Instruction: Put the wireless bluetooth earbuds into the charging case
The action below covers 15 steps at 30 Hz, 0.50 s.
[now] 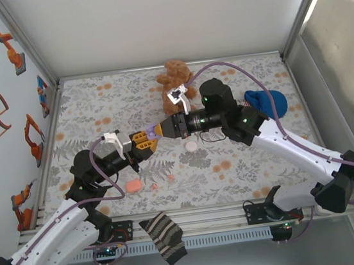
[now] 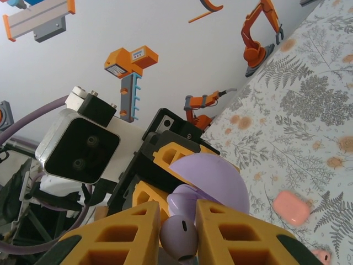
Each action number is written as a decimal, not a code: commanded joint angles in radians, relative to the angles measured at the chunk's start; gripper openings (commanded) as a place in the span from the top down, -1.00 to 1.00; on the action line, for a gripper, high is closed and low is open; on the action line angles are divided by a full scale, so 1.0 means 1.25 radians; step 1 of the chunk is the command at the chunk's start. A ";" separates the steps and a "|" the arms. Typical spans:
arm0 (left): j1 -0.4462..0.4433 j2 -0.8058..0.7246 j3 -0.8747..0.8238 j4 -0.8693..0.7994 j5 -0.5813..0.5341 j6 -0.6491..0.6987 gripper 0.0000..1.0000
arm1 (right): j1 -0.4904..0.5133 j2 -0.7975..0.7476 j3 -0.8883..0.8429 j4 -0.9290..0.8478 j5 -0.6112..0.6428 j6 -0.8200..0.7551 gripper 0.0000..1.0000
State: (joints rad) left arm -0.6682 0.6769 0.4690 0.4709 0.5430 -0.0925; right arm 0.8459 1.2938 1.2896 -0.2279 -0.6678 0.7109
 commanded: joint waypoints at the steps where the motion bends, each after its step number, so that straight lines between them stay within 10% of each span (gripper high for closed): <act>1: -0.003 -0.024 0.010 0.061 0.008 -0.002 1.00 | -0.002 -0.008 0.007 -0.052 0.039 -0.016 0.53; 15: -0.003 -0.018 0.011 0.063 0.012 -0.008 1.00 | -0.003 0.007 0.030 -0.080 0.078 -0.016 0.56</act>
State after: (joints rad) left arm -0.6682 0.6769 0.4690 0.4618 0.5381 -0.0925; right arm 0.8459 1.2938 1.3033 -0.2741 -0.6201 0.7063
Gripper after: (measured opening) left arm 0.203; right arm 0.223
